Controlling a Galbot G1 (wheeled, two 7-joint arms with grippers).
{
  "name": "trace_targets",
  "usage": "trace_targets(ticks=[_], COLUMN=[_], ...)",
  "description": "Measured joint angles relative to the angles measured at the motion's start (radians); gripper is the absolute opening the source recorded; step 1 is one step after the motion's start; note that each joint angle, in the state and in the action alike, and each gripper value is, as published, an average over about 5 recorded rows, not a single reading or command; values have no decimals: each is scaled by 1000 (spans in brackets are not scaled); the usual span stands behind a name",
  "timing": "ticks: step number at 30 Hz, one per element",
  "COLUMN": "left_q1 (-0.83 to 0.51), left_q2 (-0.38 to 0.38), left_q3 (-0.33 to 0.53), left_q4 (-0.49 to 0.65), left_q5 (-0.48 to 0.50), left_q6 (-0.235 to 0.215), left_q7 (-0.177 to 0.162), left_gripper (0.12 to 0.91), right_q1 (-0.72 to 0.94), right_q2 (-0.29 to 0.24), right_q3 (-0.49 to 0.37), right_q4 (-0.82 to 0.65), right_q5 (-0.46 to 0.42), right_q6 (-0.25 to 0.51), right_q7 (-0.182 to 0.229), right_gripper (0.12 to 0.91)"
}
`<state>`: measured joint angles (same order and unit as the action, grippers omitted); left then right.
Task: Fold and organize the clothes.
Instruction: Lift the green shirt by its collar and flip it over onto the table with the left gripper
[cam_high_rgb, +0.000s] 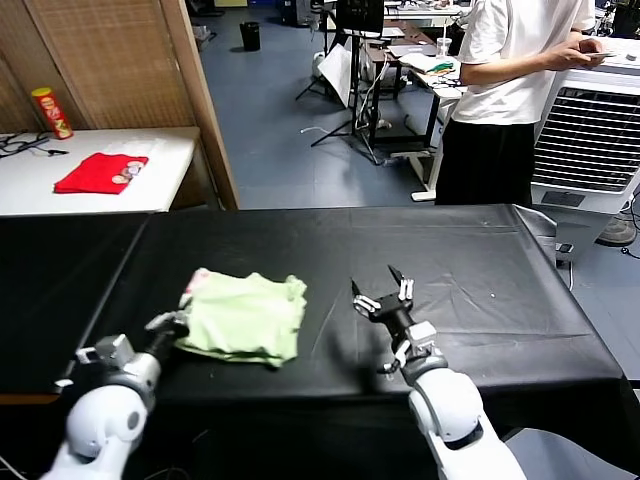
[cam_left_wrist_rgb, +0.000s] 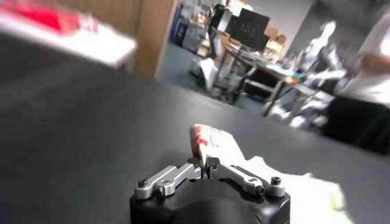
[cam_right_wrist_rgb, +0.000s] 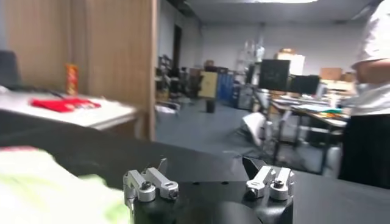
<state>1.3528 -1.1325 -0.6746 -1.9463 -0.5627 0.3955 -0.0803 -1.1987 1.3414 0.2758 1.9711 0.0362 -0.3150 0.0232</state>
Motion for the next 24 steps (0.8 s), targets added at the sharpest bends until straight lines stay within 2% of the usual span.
trace_targets(ticks=[7,11,14,17,21,24], left_q1=[28,48,54,47,22,5], left_q2=[199,260,260,231,161,95], left_q3=[-114,-163,-154,-100,30,144], left_q4=[-1,-39,-90,-137,-155,-143], left_q5=[215,331,372,366,340,339], left_q6=[-33,-52,-57,-59,-56,-53], left_q7=[8,-7,-37,-72,-108,-116], left_gripper=[152,152,152,152,152,152], right_q1=[-24,-32,-42,-57,-81,-100], right_q2=[7,12,17,17,13,6], right_q3=[1,1,0,4,18,32], right_q4=[15,15,16,24,37,44], right_q5=[-11,-13,-21,-27,-28,-22], right_q6=[2,3,3,3,6,7], right_q7=[-1,-3,-6,-10,-17,-23], right_gripper=[798,798,798,798,798,798])
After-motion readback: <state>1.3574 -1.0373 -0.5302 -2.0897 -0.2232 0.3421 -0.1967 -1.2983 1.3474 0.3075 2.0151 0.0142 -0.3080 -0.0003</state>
